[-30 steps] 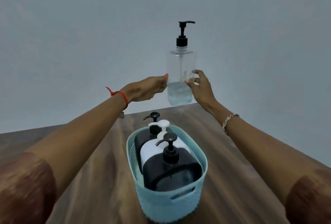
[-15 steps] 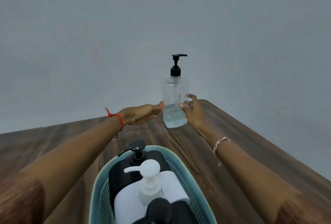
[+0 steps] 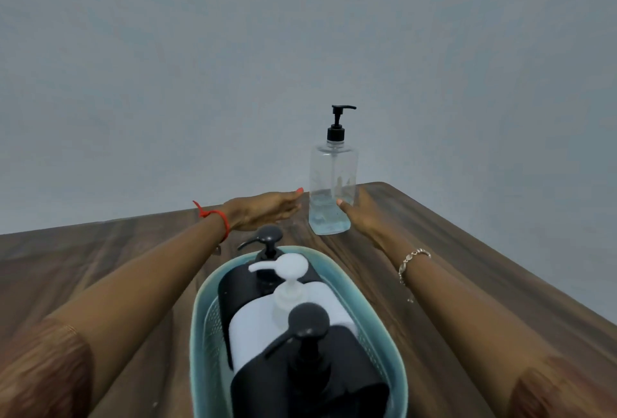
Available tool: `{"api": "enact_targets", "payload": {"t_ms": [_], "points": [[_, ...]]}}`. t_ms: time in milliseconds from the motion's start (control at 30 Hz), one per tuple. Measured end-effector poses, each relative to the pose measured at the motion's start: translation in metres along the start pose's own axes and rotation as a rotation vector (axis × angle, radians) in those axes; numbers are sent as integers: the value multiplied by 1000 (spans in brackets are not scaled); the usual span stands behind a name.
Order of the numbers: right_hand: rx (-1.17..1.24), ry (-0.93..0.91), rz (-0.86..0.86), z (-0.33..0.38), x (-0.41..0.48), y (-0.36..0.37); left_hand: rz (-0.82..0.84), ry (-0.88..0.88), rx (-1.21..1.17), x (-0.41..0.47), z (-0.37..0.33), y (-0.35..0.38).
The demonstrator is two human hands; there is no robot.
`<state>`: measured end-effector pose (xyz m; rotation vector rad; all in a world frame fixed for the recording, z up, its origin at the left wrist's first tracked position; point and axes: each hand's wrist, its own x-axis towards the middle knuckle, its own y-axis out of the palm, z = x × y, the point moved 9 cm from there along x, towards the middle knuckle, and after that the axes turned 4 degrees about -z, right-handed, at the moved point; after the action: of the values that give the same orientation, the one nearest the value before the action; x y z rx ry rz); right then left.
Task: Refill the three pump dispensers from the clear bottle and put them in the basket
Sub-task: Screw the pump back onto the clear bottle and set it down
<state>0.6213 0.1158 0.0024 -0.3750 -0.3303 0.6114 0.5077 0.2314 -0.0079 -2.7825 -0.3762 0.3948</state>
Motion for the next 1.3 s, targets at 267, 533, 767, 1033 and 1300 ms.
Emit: {"api": "enact_targets", "payload": {"t_ms": [267, 533, 767, 1033, 1300], "points": [[347, 158, 297, 18, -94, 21, -344, 18, -349, -106, 7, -24], [646, 199, 456, 37, -207, 31, -539, -77, -570, -256, 42, 46], [724, 364, 156, 36, -253, 15, -622, 39, -657, -296, 39, 103], [609, 323, -122, 65, -271, 22, -702, 70, -541, -349, 37, 80], [558, 212, -113, 124, -297, 97, -836, 46, -424, -423, 56, 16]]}}
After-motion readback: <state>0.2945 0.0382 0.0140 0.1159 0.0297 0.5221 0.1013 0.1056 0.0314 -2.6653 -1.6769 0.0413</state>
